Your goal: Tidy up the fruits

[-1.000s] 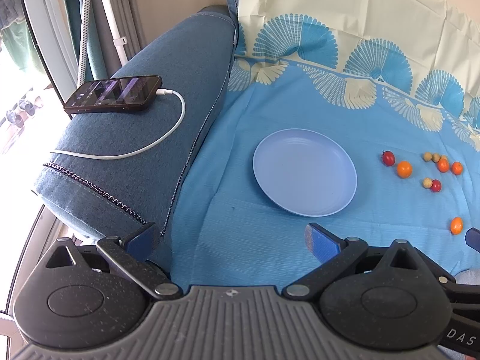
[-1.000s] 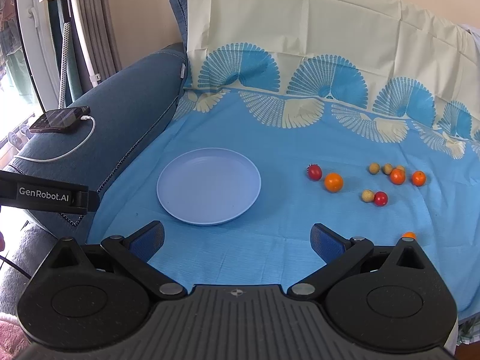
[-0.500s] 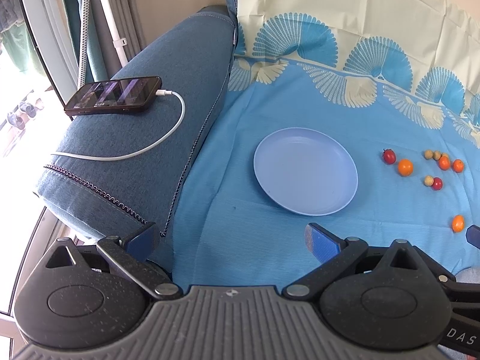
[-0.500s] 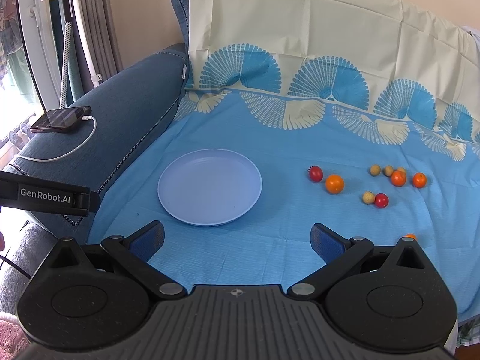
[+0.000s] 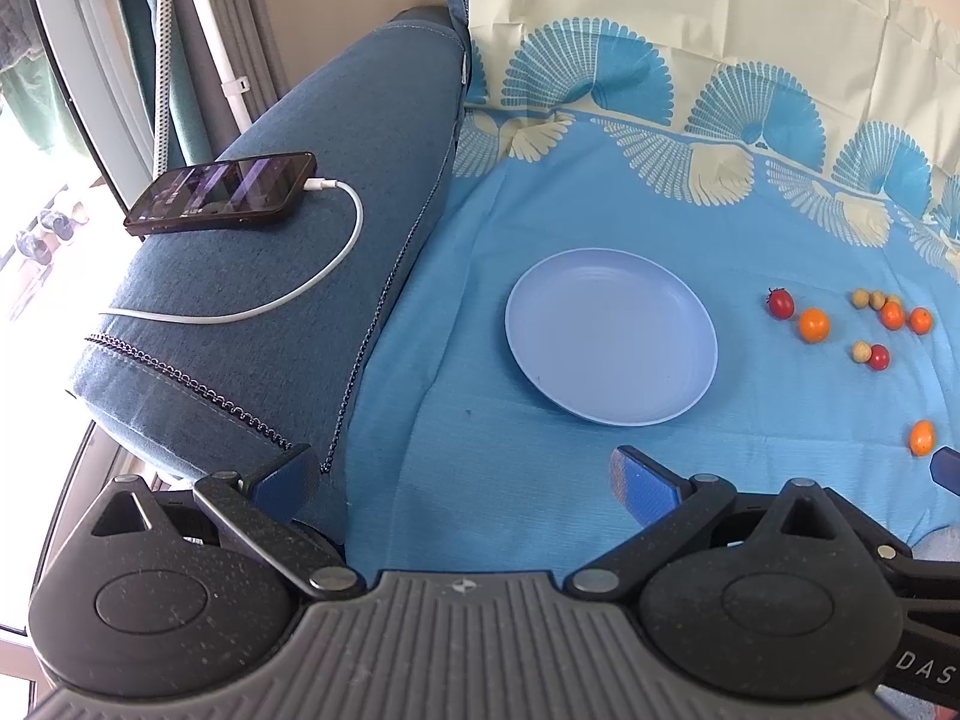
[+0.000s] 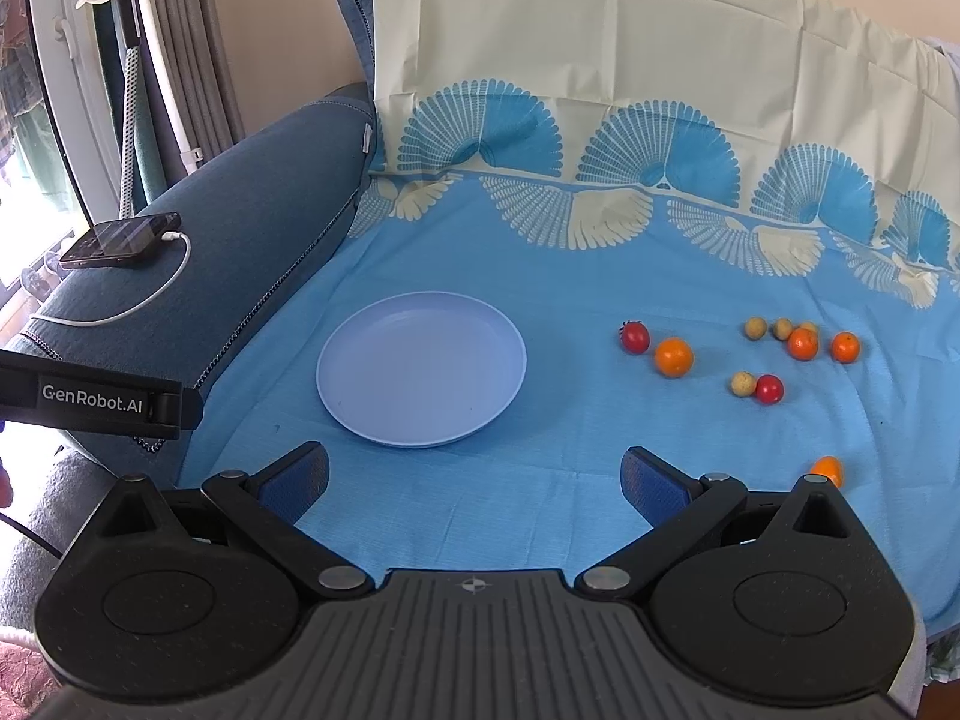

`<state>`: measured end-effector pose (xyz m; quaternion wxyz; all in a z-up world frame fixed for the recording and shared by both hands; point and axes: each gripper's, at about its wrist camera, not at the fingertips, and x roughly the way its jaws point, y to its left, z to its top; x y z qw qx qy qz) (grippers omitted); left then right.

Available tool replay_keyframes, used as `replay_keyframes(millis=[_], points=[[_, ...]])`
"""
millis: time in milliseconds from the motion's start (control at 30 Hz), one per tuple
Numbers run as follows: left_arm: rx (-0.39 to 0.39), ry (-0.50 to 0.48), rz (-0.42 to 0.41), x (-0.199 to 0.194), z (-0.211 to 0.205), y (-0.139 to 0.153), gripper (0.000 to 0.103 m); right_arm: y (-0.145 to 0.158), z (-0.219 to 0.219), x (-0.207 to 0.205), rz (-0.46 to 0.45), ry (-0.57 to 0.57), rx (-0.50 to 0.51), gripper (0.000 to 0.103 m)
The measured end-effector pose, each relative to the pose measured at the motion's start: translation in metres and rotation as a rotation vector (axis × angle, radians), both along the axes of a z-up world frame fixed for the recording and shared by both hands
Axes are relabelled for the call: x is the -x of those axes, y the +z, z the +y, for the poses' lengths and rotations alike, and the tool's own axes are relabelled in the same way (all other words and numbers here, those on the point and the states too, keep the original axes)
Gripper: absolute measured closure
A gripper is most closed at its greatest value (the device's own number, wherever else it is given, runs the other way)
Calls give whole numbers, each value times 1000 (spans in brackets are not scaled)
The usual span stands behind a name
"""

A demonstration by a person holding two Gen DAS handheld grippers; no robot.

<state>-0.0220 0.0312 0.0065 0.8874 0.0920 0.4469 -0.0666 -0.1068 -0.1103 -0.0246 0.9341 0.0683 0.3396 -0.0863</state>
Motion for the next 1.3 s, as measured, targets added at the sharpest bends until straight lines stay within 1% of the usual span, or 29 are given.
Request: replay_keyframes(millis=[100,233,367,500,733,867,1067,1200,1300], points=[[4,-14,0,0,-2,-1,0,-2,-3,-2,21,-7,-11,0],[1,-15,-3,-1,-3,-3,0,-4,-13,-2,1,-45,-36,0],[2,-7,29,-5,-5,-9,0,-8,-27,-2,3,-102,-28,0],[-1,-6,63,-9,-13,-15,0,-15,-51,0,-9,-180,-48,0],[-12,-36,69,-14,-37,-14,0,-33,-101,10,32,-353,-96,0],[-14,-57,73,-16,-54,-15,0,-42,-128,16,50,-428,-115,0],[-19,-92,81,-21,-82,-18,0,-59,-164,21,80,-514,-163,0],[-27,-120,77,-26,-103,-19,0,-69,-185,24,87,-556,-178,1],[-17,-143,86,-33,-124,-22,0,-78,-200,26,97,-586,-188,1]])
